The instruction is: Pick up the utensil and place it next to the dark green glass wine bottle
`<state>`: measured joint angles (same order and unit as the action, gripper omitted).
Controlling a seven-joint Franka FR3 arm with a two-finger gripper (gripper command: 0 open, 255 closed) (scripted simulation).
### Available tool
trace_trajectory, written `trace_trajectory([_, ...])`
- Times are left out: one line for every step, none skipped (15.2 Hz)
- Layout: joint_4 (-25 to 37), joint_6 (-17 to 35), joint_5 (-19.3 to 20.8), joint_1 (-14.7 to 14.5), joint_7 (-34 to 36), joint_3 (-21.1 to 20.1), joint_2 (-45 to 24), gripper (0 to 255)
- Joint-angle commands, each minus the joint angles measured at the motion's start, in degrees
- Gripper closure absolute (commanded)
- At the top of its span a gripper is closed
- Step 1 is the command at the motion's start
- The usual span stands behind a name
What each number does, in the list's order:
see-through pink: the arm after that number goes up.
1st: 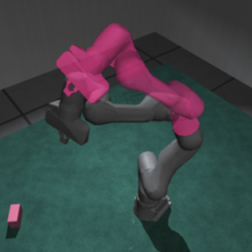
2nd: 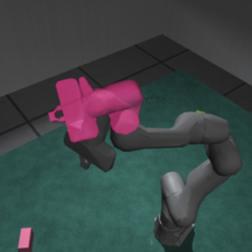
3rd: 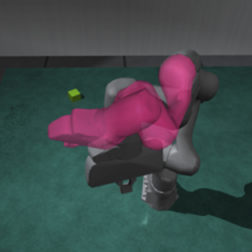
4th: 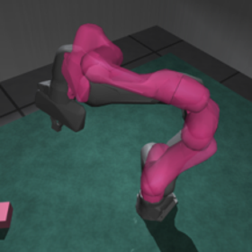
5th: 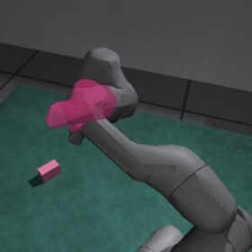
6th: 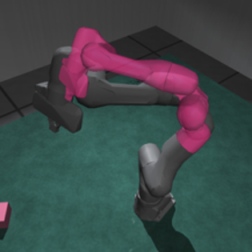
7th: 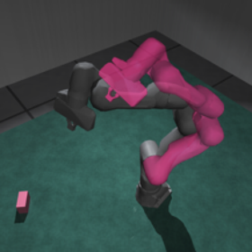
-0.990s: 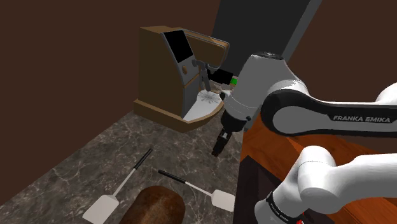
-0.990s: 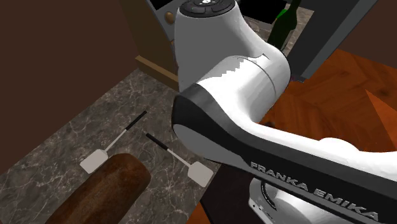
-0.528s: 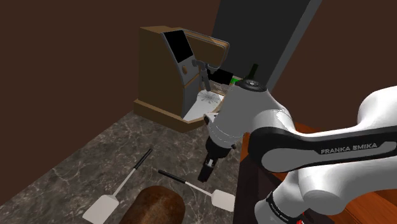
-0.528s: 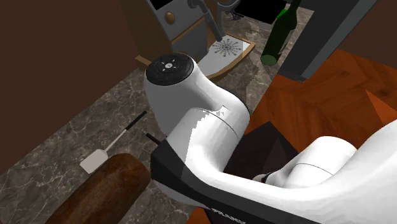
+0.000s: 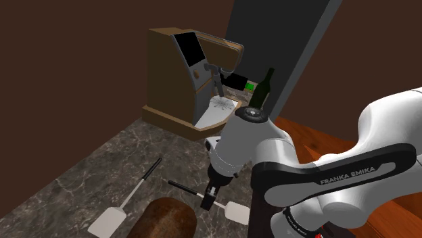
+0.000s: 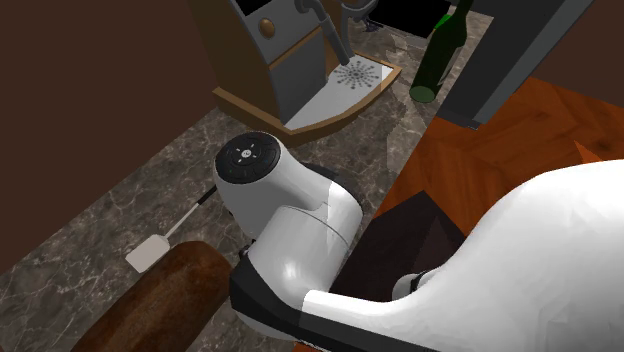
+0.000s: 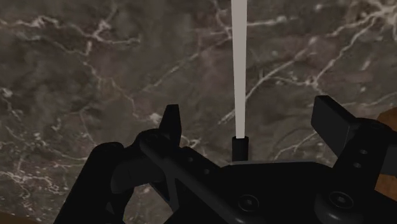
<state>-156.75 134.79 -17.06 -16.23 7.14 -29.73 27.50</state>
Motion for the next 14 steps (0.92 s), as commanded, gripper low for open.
trace_trajectory([-0.6,2.3,0.1,0.3,0.1,-0.6,-1.6,0])
trace_trajectory([-0.8,2.9,0.1,0.4,0.2,-0.7,-2.1,0])
trace_trajectory([-0.8,2.9,0.1,0.4,0.2,-0.7,-2.0,0])
trace_trajectory([-0.8,2.9,0.1,0.4,0.2,-0.7,-2.1,0])
trace_trajectory([-0.8,2.9,0.1,0.4,0.2,-0.7,-2.1,0])
trace_trajectory([-0.8,2.9,0.1,0.4,0.2,-0.7,-2.1,0])
trace_trajectory([-0.8,2.9,0.1,0.4,0.2,-0.7,-2.1,0])
trace_trajectory([-0.8,2.9,0.1,0.4,0.2,-0.7,-2.1,0])
trace_trajectory([-0.8,2.9,0.1,0.4,0.2,-0.7,-2.0,0])
trace_trajectory([-0.8,2.9,0.1,0.4,0.2,-0.7,-2.0,0])
trace_trajectory([-0.8,2.9,0.1,0.4,0.2,-0.7,-2.0,255])
trace_trajectory([-0.8,2.9,0.1,0.4,0.2,-0.7,-2.0,255])
trace_trajectory([-0.8,2.9,0.1,0.4,0.2,-0.7,-2.0,255])
trace_trajectory([-0.8,2.9,0.1,0.4,0.2,-0.7,-2.0,255])
